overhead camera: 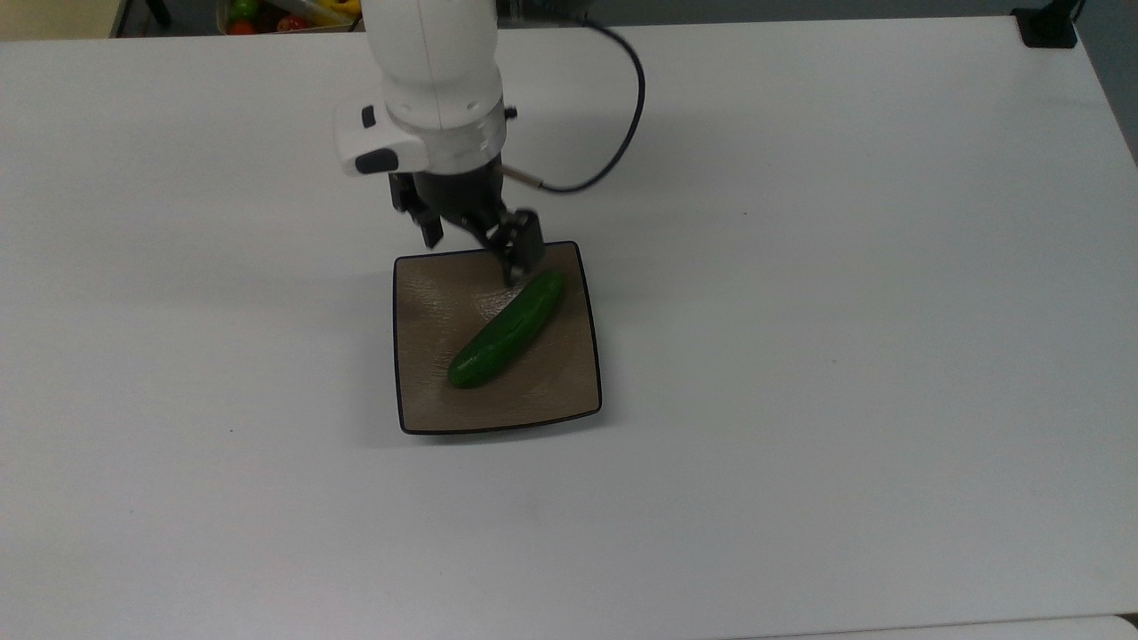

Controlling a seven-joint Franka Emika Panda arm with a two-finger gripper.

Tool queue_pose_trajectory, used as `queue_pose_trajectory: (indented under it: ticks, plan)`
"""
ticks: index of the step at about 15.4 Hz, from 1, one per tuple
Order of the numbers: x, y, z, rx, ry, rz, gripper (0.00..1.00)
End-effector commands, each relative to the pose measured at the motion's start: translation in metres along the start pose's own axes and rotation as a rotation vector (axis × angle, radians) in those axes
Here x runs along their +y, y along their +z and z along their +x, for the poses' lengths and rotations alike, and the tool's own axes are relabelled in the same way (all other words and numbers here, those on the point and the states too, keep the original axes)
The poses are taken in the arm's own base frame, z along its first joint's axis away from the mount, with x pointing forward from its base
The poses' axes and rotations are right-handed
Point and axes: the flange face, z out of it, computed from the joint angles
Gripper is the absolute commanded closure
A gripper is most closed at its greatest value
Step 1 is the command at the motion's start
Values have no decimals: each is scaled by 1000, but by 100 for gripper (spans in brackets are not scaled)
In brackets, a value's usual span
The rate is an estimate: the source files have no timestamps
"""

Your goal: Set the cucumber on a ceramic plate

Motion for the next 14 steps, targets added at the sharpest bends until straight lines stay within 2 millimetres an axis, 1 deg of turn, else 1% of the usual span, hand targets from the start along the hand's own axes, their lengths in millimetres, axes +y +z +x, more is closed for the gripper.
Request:
queue_pose_trajectory:
  ticks: [1,3,5,6,8,10,11,13,14]
  plan:
    - [8,-24,-47,-161,-302,-112,0]
    - [12,-29,-60,-196,-383,-155,0]
    - [20,-35,-70,-186,-399,-177,0]
    - [23,-45,-71,-163,-393,-173,0]
    - [36,-67,-64,-100,-378,-150,0]
    - [49,-76,-66,-65,-377,-124,0]
    - [51,-80,-68,-40,-392,-113,0]
    - [65,-90,-69,-21,-412,-103,0]
    - [66,-92,-70,-24,-416,-103,0]
